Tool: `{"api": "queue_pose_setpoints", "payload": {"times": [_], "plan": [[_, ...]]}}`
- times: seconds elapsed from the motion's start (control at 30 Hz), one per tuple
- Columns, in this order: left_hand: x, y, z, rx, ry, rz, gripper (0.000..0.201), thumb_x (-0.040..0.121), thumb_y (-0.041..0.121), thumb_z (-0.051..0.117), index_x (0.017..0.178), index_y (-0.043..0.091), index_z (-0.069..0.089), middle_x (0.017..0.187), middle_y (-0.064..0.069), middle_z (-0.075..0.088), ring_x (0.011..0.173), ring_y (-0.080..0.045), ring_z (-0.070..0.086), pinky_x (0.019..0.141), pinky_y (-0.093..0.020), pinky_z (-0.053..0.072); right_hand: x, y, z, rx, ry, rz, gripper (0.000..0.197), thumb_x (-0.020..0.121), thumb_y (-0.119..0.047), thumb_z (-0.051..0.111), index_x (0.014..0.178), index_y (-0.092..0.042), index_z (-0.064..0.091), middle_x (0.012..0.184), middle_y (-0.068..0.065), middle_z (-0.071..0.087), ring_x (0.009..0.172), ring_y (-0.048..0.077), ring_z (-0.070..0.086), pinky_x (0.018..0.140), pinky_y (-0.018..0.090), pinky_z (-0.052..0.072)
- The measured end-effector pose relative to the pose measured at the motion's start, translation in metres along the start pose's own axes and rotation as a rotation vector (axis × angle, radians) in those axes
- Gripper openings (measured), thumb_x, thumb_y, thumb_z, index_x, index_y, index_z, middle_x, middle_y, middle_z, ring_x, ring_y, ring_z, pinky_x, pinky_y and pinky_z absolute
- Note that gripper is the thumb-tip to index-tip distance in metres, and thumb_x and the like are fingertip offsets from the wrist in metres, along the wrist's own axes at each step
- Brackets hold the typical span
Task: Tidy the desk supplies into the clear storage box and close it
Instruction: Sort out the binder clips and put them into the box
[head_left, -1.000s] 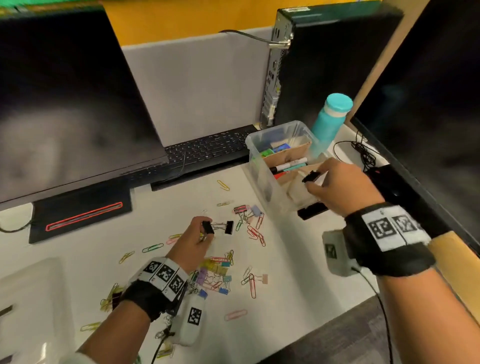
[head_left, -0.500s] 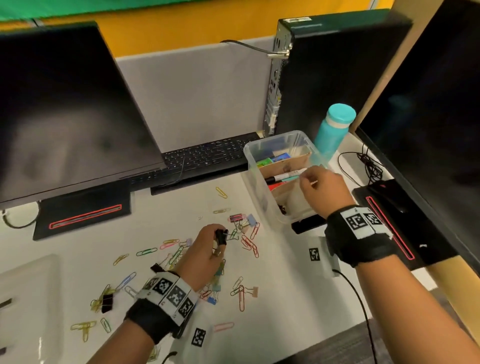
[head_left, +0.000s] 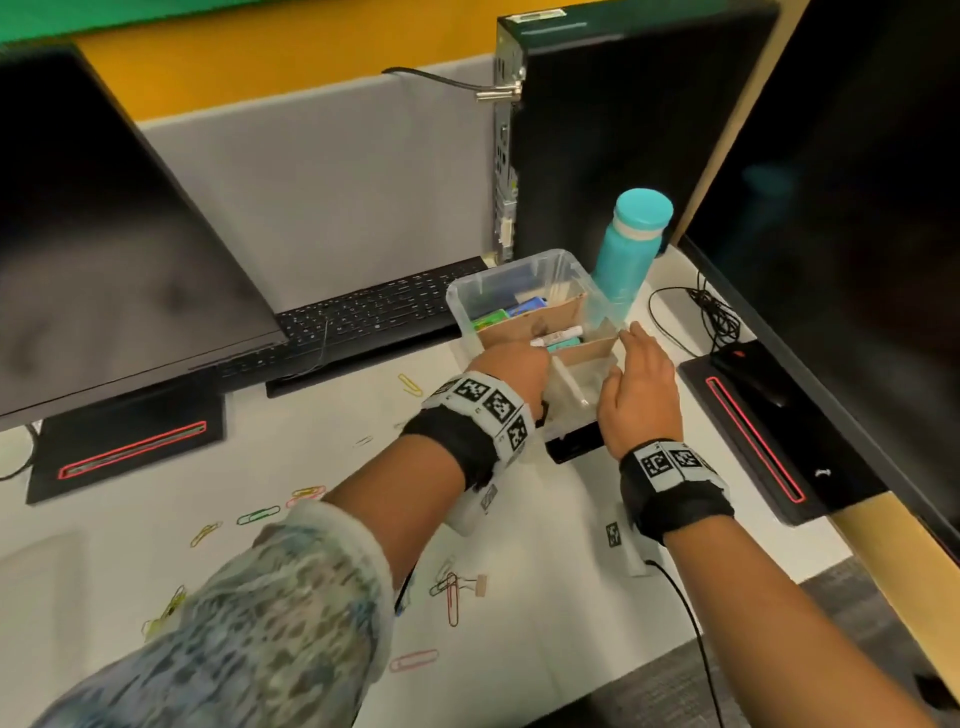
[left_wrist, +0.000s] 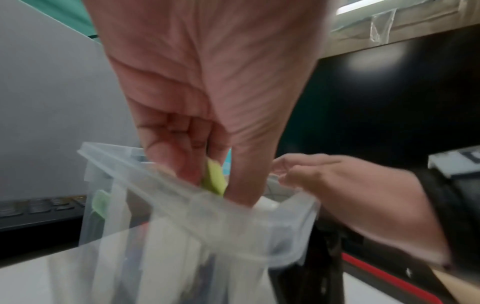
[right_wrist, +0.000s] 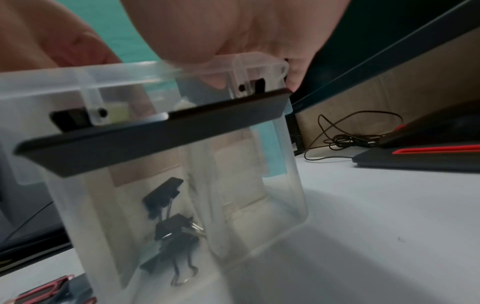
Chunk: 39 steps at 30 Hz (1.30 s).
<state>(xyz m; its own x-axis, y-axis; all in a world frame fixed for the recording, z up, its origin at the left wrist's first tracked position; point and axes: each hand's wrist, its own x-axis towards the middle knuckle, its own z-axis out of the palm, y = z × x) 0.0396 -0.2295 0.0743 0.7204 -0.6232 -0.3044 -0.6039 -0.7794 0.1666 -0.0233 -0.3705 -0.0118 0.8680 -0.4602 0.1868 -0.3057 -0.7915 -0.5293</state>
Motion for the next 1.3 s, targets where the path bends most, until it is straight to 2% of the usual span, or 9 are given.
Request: {"api": "queue_pose_setpoints", "payload": {"times": [0.2, 0.33, 0.47, 0.63, 0.8, 0.93, 1.07, 1.17, 1.3], "plan": [[-0.042, -0.06, -0.005, -0.411, 0.239, -0.1, 0.03, 0.089, 0.032, 0.056, 0.118, 0.03, 0.057, 0.111, 0.015, 0.062, 0.081, -0.006, 0.056, 0.076, -0.026, 0.047, -0.011, -0.02, -0.018, -0.048, 0.008, -0.032, 0.056, 0.089, -0.018, 0.046, 0.143, -0.009, 0.031, 0.153, 0.01, 0.028, 0.145, 0.028, 0.014, 0.119, 0.047, 0.011], [-0.084, -0.133, 0.036, -0.375, 0.201, -0.36, 0.023, 0.09, 0.028, 0.054, 0.113, 0.03, 0.058, 0.109, 0.012, 0.064, 0.077, -0.007, 0.057, 0.075, -0.027, 0.046, -0.042, -0.067, -0.024, 0.05, 0.064, -0.331, 0.051, 0.084, -0.016, 0.053, 0.134, -0.011, 0.044, 0.146, 0.008, 0.038, 0.14, 0.029, 0.023, 0.118, 0.043, 0.018], [-0.118, -0.168, 0.09, -0.338, 0.115, -0.484, 0.025, 0.089, 0.025, 0.056, 0.115, 0.027, 0.058, 0.115, 0.003, 0.062, 0.097, -0.016, 0.056, 0.087, -0.031, 0.046, -0.069, -0.1, 0.021, 0.124, -0.169, -0.61, 0.038, 0.083, -0.007, 0.053, 0.122, -0.006, 0.055, 0.127, 0.01, 0.052, 0.117, 0.024, 0.044, 0.103, 0.034, 0.038], [-0.112, -0.144, 0.117, -0.279, 0.081, -0.271, 0.046, 0.088, 0.029, 0.059, 0.132, 0.027, 0.047, 0.133, 0.002, 0.045, 0.12, -0.02, 0.04, 0.1, -0.033, 0.039, -0.062, -0.108, 0.081, -0.383, -0.596, -0.371, 0.049, 0.09, -0.003, 0.042, 0.137, 0.002, 0.029, 0.139, 0.018, 0.035, 0.123, 0.031, 0.038, 0.101, 0.035, 0.039], [-0.079, -0.122, 0.124, -0.173, 0.001, -0.198, 0.054, 0.088, 0.026, 0.056, 0.138, 0.021, 0.037, 0.137, -0.001, 0.04, 0.124, -0.023, 0.038, 0.1, -0.036, 0.039, -0.062, -0.108, 0.089, -0.409, -0.725, -0.307, 0.035, 0.09, -0.007, 0.048, 0.124, -0.006, 0.042, 0.126, 0.012, 0.045, 0.118, 0.027, 0.043, 0.084, 0.037, 0.047], [-0.083, -0.129, 0.133, -0.034, 0.007, -0.22, 0.033, 0.09, 0.017, 0.05, 0.122, 0.017, 0.047, 0.125, -0.004, 0.047, 0.113, -0.025, 0.045, 0.084, -0.035, 0.041, -0.07, -0.103, 0.092, -0.376, -0.72, -0.374, 0.032, 0.09, -0.006, 0.047, 0.122, -0.007, 0.045, 0.127, 0.009, 0.044, 0.115, 0.025, 0.045, 0.081, 0.034, 0.047], [-0.097, -0.144, 0.136, -0.143, 0.002, -0.22, 0.034, 0.086, 0.025, 0.055, 0.118, 0.016, 0.048, 0.122, -0.004, 0.045, 0.108, -0.023, 0.048, 0.087, -0.036, 0.046, -0.072, -0.097, 0.087, -0.278, -0.722, -0.339, 0.031, 0.089, -0.011, 0.047, 0.119, -0.006, 0.047, 0.121, 0.009, 0.051, 0.111, 0.024, 0.048, 0.08, 0.032, 0.044], [-0.11, -0.153, 0.131, -0.394, 0.082, -0.326, 0.031, 0.083, 0.025, 0.061, 0.11, 0.021, 0.047, 0.113, 0.001, 0.052, 0.093, -0.018, 0.056, 0.082, -0.032, 0.05, -0.071, -0.095, 0.082, -0.166, -0.687, -0.215, 0.023, 0.087, -0.016, 0.051, 0.108, -0.008, 0.048, 0.102, 0.011, 0.058, 0.085, 0.023, 0.05, 0.066, 0.028, 0.038], [-0.129, -0.168, 0.123, -0.62, 0.207, -0.419, 0.043, 0.085, 0.025, 0.061, 0.123, 0.028, 0.043, 0.113, 0.009, 0.049, 0.09, -0.014, 0.058, 0.076, -0.024, 0.045, -0.067, -0.094, 0.083, 0.148, -0.636, -0.029, 0.012, 0.087, -0.007, 0.048, 0.098, -0.012, 0.044, 0.069, 0.005, 0.054, 0.058, 0.022, 0.052, 0.055, 0.029, 0.046]]}}
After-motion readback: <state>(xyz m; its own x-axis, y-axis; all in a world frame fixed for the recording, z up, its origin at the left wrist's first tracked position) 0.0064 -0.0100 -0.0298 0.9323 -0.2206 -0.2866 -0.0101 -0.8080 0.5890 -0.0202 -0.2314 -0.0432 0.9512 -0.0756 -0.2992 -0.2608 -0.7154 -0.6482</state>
